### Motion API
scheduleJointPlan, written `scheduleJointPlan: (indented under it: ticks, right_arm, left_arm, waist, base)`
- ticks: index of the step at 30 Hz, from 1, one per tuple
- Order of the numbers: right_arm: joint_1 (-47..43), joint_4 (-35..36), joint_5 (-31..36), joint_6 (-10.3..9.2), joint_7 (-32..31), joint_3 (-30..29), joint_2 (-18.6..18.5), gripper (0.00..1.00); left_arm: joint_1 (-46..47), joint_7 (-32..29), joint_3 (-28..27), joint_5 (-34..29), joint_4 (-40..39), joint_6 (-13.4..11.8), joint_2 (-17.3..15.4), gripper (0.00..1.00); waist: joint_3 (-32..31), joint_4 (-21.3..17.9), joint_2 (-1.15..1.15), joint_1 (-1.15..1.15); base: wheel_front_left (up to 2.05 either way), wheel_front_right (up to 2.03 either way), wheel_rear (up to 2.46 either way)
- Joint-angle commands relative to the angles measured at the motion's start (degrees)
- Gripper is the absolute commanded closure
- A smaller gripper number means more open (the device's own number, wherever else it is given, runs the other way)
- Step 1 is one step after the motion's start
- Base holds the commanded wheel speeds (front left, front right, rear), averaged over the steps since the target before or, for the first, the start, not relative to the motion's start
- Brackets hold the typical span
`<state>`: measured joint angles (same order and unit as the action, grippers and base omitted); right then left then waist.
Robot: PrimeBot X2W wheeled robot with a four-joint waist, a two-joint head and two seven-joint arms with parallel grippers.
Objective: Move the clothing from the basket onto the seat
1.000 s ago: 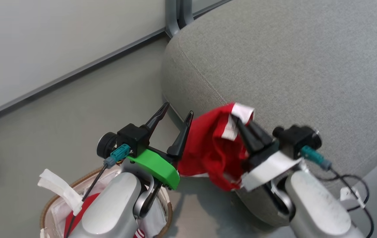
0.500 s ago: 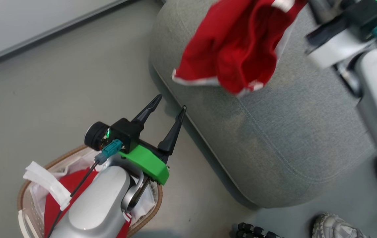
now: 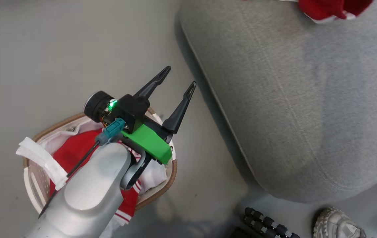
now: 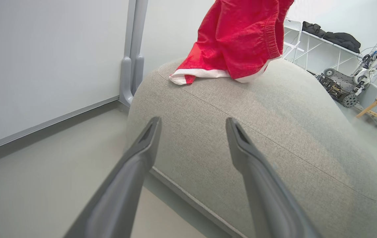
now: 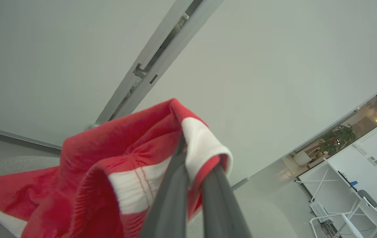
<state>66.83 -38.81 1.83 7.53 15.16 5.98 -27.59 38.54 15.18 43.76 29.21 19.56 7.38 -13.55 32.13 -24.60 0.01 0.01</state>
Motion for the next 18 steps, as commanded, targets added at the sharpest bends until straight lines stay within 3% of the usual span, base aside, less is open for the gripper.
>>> scheduleJointPlan:
  ticks: [1,8,13,14,15,18]
  right_arm:
    - [-2.67,-1.11,0.90,-0.08,0.00,-1.55,1.79,1.00]
    - [-13.22,-7.13,2.48,-0.08,0.00,-13.30,8.72,1.00]
    - [-21.16,-6.68,3.04,-0.08,0.01,-19.69,12.08,0.99]
    - [-22.81,-5.84,2.39,-0.08,0.00,-20.97,13.18,0.58]
    - [-24.19,-4.70,1.57,-0.08,0.00,-22.32,14.08,0.00]
    - [-29.59,-1.56,-0.23,-0.08,0.00,-24.80,16.18,0.00]
  left_arm:
    - [1.09,-0.04,0.03,0.76,0.06,0.17,-0.63,0.00]
    - [1.40,-0.04,-0.04,1.11,1.10,0.17,-1.31,0.00]
    - [-0.38,-0.04,-0.56,1.09,1.94,0.17,-1.10,0.00]
    - [-0.65,-0.04,-0.81,0.85,1.98,0.17,-1.06,0.00]
    - [-0.88,-0.05,-1.09,0.79,2.09,0.17,-0.97,0.00]
    - [-1.83,-0.04,-1.51,0.41,1.59,0.17,0.06,0.00]
  waist:
    - [4.25,4.20,-0.01,-0.01]
    - [4.67,4.64,-0.01,-0.01]
    - [2.55,3.95,-0.01,-0.01]
    - [1.99,3.67,-0.01,-0.01]
    - [1.47,3.40,-0.01,-0.01]
    - [-0.73,2.73,-0.01,-0.01]
  base:
    - [0.00,0.00,0.00]
    - [0.00,0.00,0.00]
    - [0.00,0.00,0.00]
    - [0.00,0.00,0.00]
    - [0.00,0.00,0.00]
    - [0.00,0.00,0.00]
